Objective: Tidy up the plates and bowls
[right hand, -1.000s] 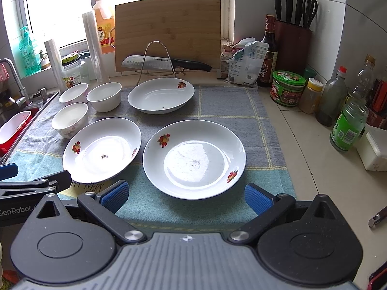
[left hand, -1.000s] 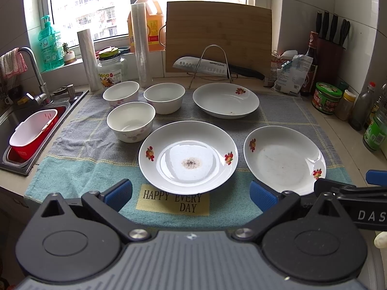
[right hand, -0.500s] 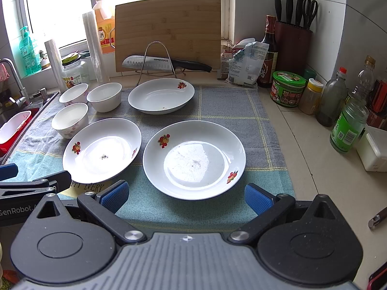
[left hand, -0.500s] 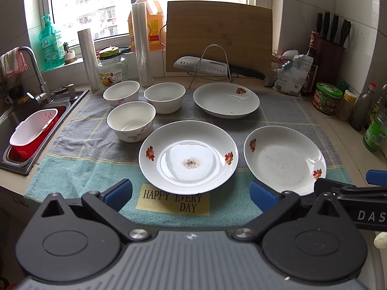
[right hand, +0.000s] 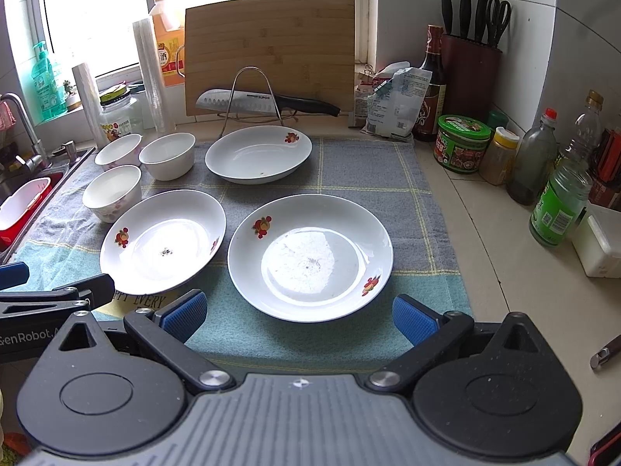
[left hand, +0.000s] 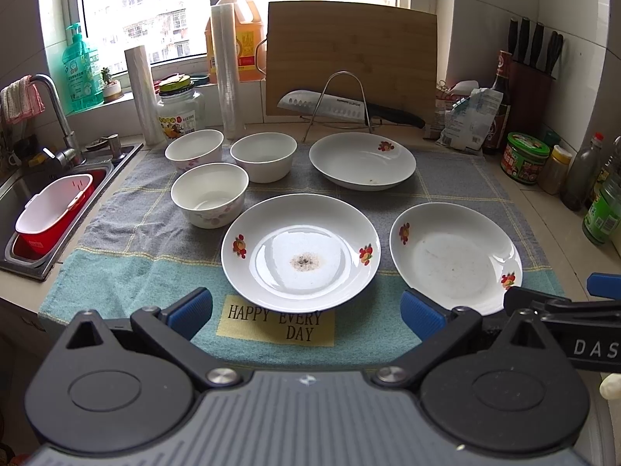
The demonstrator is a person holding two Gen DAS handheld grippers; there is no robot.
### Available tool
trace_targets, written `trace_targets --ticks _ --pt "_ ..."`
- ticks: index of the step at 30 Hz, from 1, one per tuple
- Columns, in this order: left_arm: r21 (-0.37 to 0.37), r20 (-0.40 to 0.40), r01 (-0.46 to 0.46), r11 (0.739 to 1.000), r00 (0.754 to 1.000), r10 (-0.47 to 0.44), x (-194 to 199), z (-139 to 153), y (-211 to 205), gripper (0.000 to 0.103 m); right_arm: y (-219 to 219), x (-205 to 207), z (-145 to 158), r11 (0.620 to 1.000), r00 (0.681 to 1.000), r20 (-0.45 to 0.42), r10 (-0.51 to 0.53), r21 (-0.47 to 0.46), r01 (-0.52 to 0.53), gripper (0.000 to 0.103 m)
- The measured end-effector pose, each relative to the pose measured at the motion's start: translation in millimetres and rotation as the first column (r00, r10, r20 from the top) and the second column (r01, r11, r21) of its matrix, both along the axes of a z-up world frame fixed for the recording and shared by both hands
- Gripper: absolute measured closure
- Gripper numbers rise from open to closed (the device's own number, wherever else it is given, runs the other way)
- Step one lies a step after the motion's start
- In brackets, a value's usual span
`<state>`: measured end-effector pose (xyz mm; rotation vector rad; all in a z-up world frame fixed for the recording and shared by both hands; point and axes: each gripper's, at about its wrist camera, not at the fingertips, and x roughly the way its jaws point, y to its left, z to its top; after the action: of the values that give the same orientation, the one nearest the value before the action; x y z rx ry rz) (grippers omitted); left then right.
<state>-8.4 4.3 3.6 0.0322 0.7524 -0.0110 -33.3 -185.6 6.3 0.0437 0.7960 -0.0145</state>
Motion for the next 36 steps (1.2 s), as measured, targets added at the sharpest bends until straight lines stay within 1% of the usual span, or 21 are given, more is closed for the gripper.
trace_targets --ticks 23,30,36 --pt "-0.004 -0.013 0.003 1.000 1.000 -0.003 11.0 -2.2 -10.1 0.001 -1.7 1.5 -3.0 1.000 1.000 0.003 0.019 -0.005 -0.019 0.000" --pt "0.006 -0.025 0.044 0.999 0.999 -0.044 15.6 -8.8 -16.8 0.001 -7.3 2.7 -4.1 0.998 0.998 0.011 0.054 0.023 -0.054 0.000" --pt "0.018 -0.069 0.104 0.994 0.992 -0.103 20.1 -22.2 -27.1 0.001 -16.1 5.2 -6.4 0.999 0.999 0.004 0.044 0.028 -0.044 0.000"
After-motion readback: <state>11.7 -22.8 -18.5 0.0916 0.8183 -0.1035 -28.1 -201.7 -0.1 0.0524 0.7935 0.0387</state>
